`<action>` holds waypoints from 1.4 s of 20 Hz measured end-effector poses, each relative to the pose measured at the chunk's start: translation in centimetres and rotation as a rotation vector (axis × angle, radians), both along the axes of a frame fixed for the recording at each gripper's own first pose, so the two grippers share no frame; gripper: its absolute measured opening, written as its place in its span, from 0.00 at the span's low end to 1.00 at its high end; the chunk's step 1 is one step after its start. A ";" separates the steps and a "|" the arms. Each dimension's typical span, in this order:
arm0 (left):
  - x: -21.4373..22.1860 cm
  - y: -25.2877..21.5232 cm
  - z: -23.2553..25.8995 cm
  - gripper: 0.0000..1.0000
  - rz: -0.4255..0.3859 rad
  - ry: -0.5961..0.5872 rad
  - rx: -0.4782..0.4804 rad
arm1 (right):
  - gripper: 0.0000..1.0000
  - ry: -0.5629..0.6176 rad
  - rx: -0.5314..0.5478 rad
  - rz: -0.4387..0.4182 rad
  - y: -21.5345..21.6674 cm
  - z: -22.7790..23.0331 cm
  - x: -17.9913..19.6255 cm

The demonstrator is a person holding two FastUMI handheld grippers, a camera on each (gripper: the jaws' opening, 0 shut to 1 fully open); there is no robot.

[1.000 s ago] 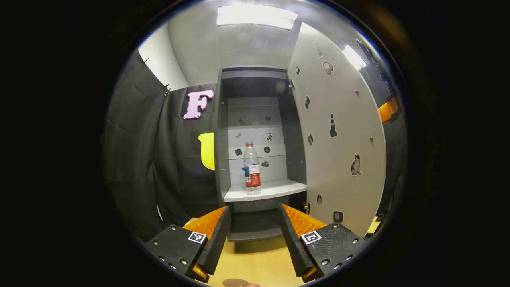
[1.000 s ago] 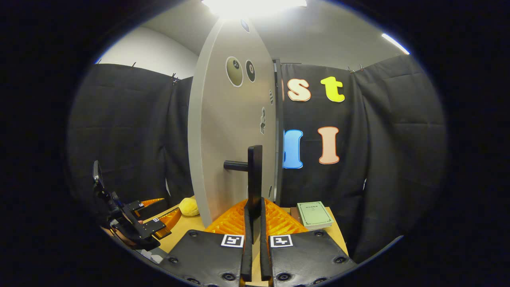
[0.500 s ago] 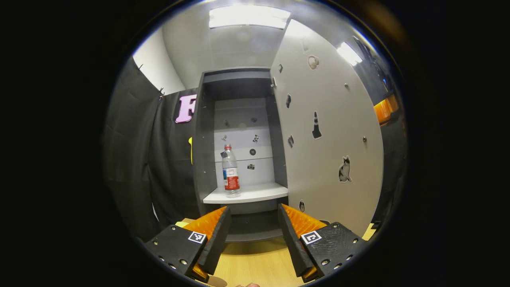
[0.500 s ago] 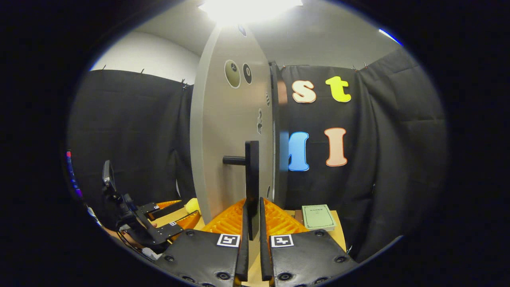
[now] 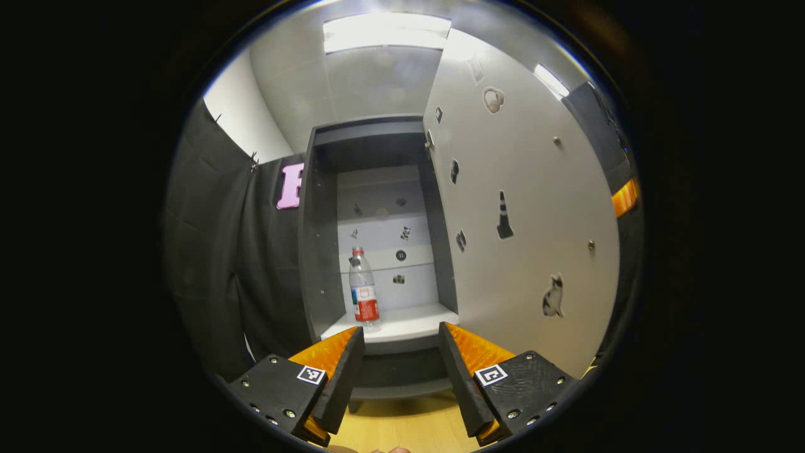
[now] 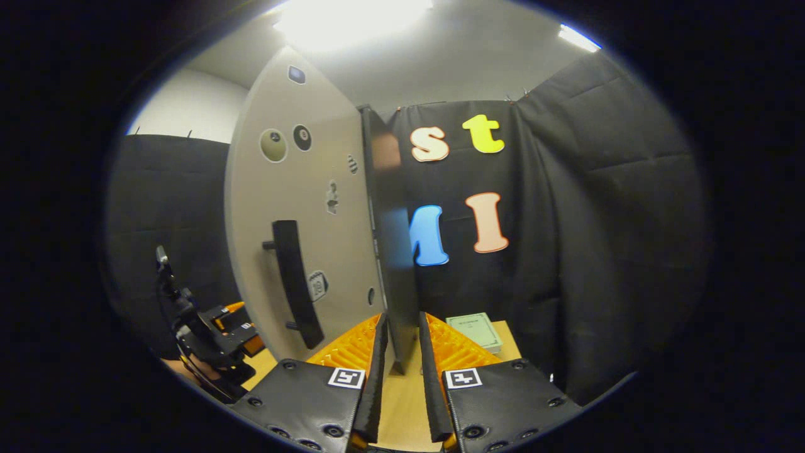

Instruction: Open the cabinet door with the right hand, grasp the bottle in the cabinet with the left hand and place it on the coaster, then close the cabinet door with the right hand.

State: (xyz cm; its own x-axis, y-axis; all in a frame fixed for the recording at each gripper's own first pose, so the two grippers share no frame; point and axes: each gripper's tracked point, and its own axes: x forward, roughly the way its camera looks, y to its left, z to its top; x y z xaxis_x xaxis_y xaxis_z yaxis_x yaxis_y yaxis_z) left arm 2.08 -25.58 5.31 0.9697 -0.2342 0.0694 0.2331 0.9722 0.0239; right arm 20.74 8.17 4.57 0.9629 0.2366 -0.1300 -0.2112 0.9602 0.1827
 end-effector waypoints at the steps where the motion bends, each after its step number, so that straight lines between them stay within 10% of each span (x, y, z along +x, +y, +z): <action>1: 0.8 -0.3 0.4 0.68 -0.006 -0.004 -0.003 | 0.29 -0.006 -0.020 -0.035 -0.5 -0.2 0.1; 3: 2.4 -0.3 1.2 0.68 -0.015 -0.018 -0.010 | 0.61 -0.037 -0.059 -0.075 -1.0 -0.4 0.2; 4: 3.4 -0.3 1.7 0.68 -0.021 -0.028 -0.016 | 0.96 -0.045 -0.082 -0.119 -1.6 -0.4 0.5; 28: 28.3 3.9 2.7 0.68 0.018 0.007 -0.080 | 0.98 0.037 -0.031 -0.548 -6.9 -3.4 3.7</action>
State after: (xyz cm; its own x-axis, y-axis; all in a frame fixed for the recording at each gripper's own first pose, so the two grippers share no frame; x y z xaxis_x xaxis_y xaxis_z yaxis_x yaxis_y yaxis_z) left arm 30.34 -21.69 7.99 0.9742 -0.2110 0.0803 0.2157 0.9749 -0.0555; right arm 24.49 1.23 1.17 0.9387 -0.3029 -0.1647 0.3274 0.9329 0.1501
